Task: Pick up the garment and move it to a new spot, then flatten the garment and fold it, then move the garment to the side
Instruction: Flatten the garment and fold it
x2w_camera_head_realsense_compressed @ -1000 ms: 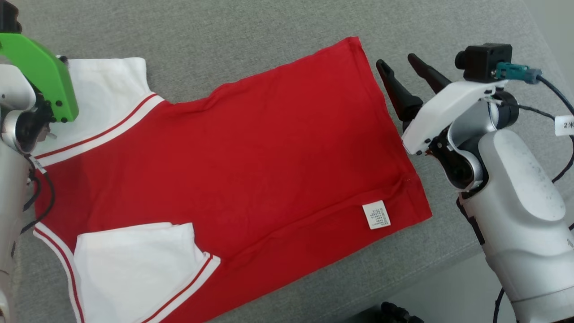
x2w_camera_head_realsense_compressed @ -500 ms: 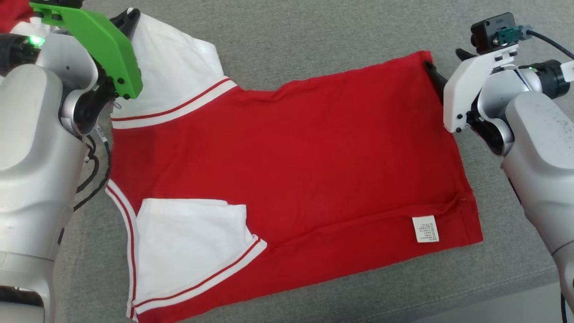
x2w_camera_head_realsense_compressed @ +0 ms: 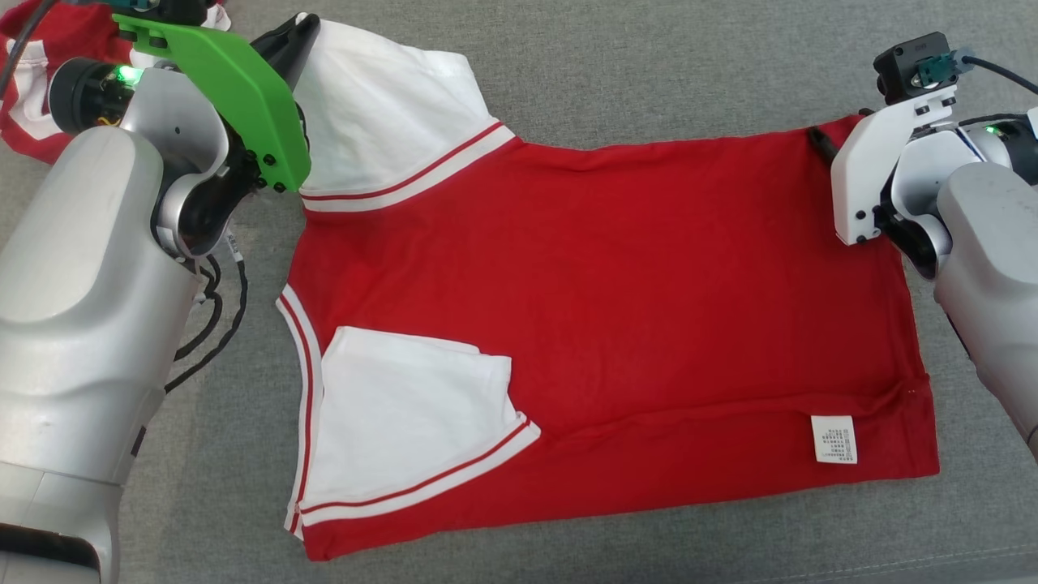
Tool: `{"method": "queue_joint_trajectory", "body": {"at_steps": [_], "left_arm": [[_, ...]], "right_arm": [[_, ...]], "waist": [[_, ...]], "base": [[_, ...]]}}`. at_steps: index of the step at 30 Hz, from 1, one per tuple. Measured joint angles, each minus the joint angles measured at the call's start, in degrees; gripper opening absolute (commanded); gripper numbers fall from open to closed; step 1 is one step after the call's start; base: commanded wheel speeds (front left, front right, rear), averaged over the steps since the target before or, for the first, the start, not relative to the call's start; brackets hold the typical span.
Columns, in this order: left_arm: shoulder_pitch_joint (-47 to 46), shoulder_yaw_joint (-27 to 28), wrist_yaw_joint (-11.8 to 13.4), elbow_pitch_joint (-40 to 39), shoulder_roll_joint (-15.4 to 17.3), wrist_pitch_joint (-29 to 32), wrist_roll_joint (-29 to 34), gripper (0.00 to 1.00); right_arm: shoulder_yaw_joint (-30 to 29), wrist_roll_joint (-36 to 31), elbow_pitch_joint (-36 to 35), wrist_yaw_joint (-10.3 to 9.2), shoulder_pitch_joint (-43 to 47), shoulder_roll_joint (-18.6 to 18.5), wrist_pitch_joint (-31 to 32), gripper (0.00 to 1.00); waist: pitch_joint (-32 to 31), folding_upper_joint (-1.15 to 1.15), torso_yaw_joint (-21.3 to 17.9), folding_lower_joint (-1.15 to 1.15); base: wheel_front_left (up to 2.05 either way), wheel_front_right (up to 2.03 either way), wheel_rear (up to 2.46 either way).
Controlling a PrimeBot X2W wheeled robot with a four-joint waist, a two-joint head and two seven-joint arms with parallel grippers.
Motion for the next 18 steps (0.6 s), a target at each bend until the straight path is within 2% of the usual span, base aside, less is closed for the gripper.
{"method": "queue_joint_trajectory", "body": {"at_steps": [1, 2, 11, 18], "left_arm": [[0.01, -0.05, 0.0, 0.0, 0.01, -0.15, -0.23, 0.0], [0.01, -0.11, -0.01, 0.01, 0.05, -0.24, -0.23, 0.0], [0.96, -0.12, -0.04, 1.23, 0.63, -3.02, -1.14, 0.0], [1.36, 0.3, -0.05, 1.58, 0.83, -6.01, -1.67, 0.0]], "right_arm": [[0.52, 0.26, 0.66, 0.01, -0.39, -0.05, 0.01, 0.1], [0.9, 0.51, 1.08, 0.01, -0.67, -0.05, -0.1, 0.0], [2.63, 2.44, 4.66, 0.01, -2.04, -0.08, -5.05, 0.0], [3.04, 5.21, 4.28, 0.01, -2.35, -0.02, -10.77, 0.0]], "waist": [[0.0, 0.0, 0.11, 0.0], [-0.01, 0.0, 0.13, 0.0], [-1.52, 0.0, -0.4, 0.0], [-4.22, 0.0, -0.88, 0.0]], "base": [[0.0, 0.0, 0.0], [0.0, 0.0, 0.0], [0.0, 0.0, 0.0], [0.0, 0.0, 0.0]]}}
